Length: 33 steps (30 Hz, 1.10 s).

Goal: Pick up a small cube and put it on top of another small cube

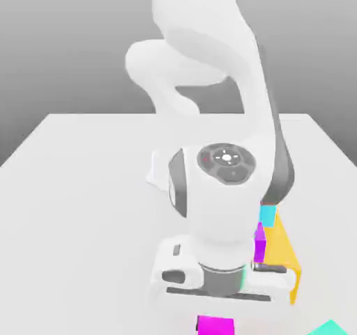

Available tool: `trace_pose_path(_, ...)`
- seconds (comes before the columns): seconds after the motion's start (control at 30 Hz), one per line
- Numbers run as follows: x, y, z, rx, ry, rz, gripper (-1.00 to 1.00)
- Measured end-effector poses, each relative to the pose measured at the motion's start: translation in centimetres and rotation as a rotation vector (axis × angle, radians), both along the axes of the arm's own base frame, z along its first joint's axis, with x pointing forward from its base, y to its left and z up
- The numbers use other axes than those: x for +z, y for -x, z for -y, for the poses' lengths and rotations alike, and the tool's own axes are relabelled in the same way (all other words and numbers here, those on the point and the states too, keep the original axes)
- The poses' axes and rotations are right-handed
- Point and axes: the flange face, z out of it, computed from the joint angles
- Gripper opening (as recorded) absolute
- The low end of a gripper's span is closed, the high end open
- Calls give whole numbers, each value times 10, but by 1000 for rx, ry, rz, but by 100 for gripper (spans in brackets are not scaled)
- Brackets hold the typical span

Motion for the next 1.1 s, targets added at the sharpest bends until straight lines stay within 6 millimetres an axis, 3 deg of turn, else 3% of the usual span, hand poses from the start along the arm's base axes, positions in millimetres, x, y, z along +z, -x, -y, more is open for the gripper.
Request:
trace_pose_path(0.17,70,6,-4,201,54,67,-100)
trace_pose_path(0.33,122,39,-35,465,91,92,-100)
trace_pose_path(0.5,163,79,-52,706,112,109,-100)
trace_pose_path(0.67,163,152,-91,1016,77,58,-100)
trace_pose_path(0.8,146,216,-113,1260,26,-4,-100)
trace_pose_path(0.87,124,227,-118,1297,12,-25,-100)
trace_pose_path(1.0,79,232,-119,1309,10,-32,-100)
trace_pose_path(1.03,72,232,-119,1309,11,-33,100)
trace_pose_path(1.1,72,232,-119,1309,10,-33,100)
